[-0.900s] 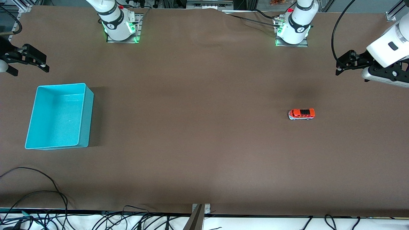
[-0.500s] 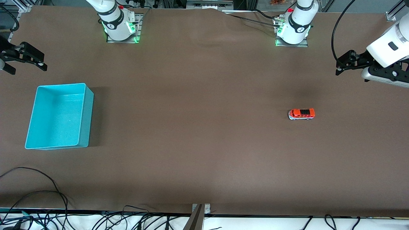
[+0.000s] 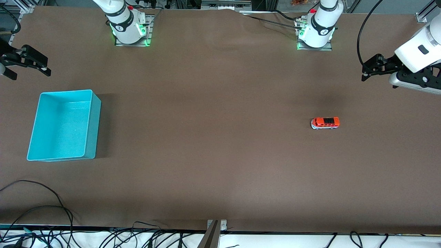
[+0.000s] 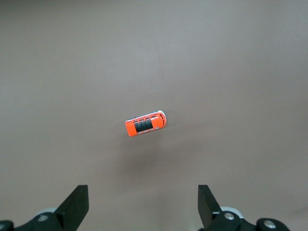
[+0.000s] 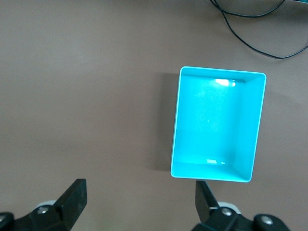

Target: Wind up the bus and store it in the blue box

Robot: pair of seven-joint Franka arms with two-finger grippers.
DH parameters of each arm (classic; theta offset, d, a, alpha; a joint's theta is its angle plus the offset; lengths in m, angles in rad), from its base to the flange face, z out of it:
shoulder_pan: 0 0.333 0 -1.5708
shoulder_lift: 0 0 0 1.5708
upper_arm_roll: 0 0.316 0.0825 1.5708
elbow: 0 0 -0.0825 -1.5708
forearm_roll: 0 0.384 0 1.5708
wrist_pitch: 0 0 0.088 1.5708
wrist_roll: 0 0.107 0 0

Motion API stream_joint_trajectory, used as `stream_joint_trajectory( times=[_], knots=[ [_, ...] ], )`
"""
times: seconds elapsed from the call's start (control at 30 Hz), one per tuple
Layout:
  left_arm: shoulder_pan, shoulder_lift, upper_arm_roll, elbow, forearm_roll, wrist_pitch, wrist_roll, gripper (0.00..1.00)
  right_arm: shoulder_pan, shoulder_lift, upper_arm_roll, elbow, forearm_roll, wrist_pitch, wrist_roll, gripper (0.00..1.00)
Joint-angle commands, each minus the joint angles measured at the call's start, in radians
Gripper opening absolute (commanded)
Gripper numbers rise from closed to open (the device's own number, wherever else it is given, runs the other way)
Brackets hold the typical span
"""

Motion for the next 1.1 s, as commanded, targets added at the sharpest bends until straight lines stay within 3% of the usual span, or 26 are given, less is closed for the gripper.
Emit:
stream_joint_trajectory(
  times=[0.0, 1.07],
  knots=[
    [0.004, 0.013, -0.004, 0.034, -0.011, -0.024, -0.012, 1.00, 0.000, -0.003, 0.003, 0.013, -0.001, -0.023, 0.012, 1.00],
    [0.002, 0.013, -0.006, 0.034, -0.011, -0.024, -0.011, 1.00, 0.000, -0.003, 0.003, 0.013, 0.025, -0.027, 0.011, 1.00]
  ],
)
